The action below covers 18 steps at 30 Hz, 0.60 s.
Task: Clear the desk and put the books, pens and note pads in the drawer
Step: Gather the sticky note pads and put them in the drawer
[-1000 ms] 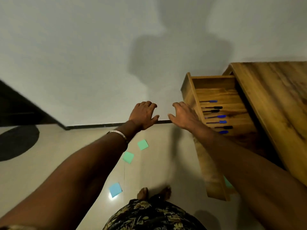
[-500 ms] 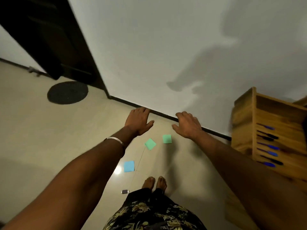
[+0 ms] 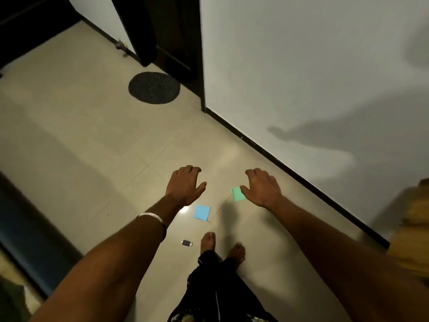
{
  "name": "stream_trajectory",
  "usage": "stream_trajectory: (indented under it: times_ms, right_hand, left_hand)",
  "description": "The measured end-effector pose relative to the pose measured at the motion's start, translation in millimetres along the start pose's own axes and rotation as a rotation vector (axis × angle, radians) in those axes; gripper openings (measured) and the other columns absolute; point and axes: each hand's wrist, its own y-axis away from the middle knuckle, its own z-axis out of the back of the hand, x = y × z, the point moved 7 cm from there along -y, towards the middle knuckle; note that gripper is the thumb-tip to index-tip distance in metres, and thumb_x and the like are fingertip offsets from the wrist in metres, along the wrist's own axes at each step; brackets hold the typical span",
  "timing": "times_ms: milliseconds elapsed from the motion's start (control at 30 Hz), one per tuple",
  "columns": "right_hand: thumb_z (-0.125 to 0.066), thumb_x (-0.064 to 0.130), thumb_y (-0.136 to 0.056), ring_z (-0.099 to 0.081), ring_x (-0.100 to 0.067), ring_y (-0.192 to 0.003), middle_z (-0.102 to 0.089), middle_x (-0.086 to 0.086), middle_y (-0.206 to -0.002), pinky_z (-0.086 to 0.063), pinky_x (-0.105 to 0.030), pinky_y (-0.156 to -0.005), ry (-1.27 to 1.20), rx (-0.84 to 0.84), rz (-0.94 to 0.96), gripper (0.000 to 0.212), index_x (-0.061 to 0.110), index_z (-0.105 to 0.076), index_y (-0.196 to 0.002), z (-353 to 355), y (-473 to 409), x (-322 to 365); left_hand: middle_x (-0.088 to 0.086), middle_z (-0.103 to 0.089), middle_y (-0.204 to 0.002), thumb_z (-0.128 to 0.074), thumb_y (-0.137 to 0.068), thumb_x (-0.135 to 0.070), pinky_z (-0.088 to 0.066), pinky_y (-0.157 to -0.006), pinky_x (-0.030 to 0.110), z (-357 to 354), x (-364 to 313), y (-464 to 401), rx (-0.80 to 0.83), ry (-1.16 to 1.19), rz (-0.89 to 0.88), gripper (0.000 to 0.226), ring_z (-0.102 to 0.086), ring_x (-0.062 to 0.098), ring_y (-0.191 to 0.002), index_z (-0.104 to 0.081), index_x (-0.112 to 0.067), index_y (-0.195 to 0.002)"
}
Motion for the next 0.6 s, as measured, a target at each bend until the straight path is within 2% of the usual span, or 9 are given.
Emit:
stream_trajectory:
  times_ms: [167,367,600]
  right_hand:
    - [-0.049,0.045,-0.091,-0.052,-0.029,-0.114,-0.053,-0.009,-0.126,-0.042,-0.041,-0.094,0.021,0.043,0.009,0.049,0.014,-0.047,-0.129,-49,-40,6]
    - [-0.050,0.046,-0.089,-0.057,-0.029,-0.104,-0.057,-0.008,-0.117,-0.045,-0.038,-0.084,0.043,0.052,0.046,0.048,0.012,-0.051,-0.123,-133,-96,9]
    - [-0.050,0.046,-0.090,-0.059,-0.026,-0.105,-0.058,-0.006,-0.117,-0.049,-0.037,-0.084,0.009,0.149,0.030,0.048,0.015,-0.050,-0.125,-276,-161,1]
  left_hand:
    - [0.003,-0.054,-0.128,-0.048,-0.090,-0.048,-0.038,-0.098,0.035,-45,38,-13,0.015,0.034,0.070,0.051,-0.051,0.025,-0.117,-0.048,-0.018,-0.131]
    - [0.003,-0.055,-0.128,-0.048,-0.090,-0.048,-0.039,-0.097,0.035,-129,83,-44,0.045,0.075,0.137,0.051,-0.052,0.025,-0.117,-0.048,-0.018,-0.131]
    - [0.003,-0.058,-0.126,-0.041,-0.086,-0.052,-0.042,-0.094,0.035,-269,128,-78,0.111,0.112,0.181,0.056,-0.055,0.023,-0.113,-0.051,-0.018,-0.129]
